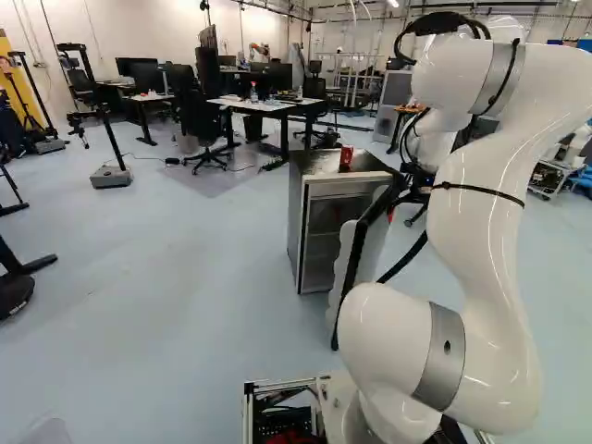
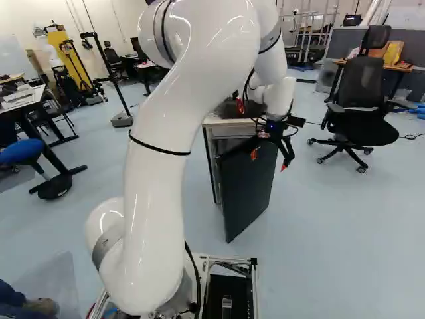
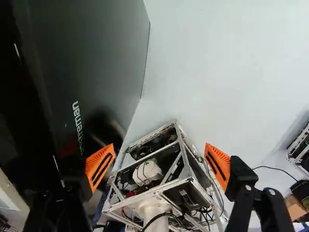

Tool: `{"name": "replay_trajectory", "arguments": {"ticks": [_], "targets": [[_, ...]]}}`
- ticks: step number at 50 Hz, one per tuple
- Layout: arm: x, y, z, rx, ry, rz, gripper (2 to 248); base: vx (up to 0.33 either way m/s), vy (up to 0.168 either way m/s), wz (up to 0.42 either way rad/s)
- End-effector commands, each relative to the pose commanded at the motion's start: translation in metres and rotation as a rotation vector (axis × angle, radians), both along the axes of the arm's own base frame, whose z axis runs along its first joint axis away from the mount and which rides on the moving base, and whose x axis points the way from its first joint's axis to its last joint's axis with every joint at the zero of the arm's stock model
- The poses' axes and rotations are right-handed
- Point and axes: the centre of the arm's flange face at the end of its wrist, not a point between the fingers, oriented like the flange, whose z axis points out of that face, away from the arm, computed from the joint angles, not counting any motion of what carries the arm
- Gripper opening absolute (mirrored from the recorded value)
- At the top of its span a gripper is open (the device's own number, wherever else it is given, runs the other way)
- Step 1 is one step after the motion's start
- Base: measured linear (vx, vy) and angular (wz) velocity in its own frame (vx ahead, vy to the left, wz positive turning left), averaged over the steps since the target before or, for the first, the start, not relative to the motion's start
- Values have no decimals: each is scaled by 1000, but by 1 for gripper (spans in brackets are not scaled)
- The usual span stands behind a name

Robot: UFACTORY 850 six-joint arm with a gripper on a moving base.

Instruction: Grab a drink from the fridge

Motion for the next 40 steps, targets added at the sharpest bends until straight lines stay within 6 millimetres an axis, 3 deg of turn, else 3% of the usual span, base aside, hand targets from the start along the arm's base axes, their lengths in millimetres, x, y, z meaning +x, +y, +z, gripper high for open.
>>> {"name": "replay_trajectory", "arguments": {"ticks": [40], "targets": [[-1,40,-3,-91,-146,58,247,0,0,0]]}}
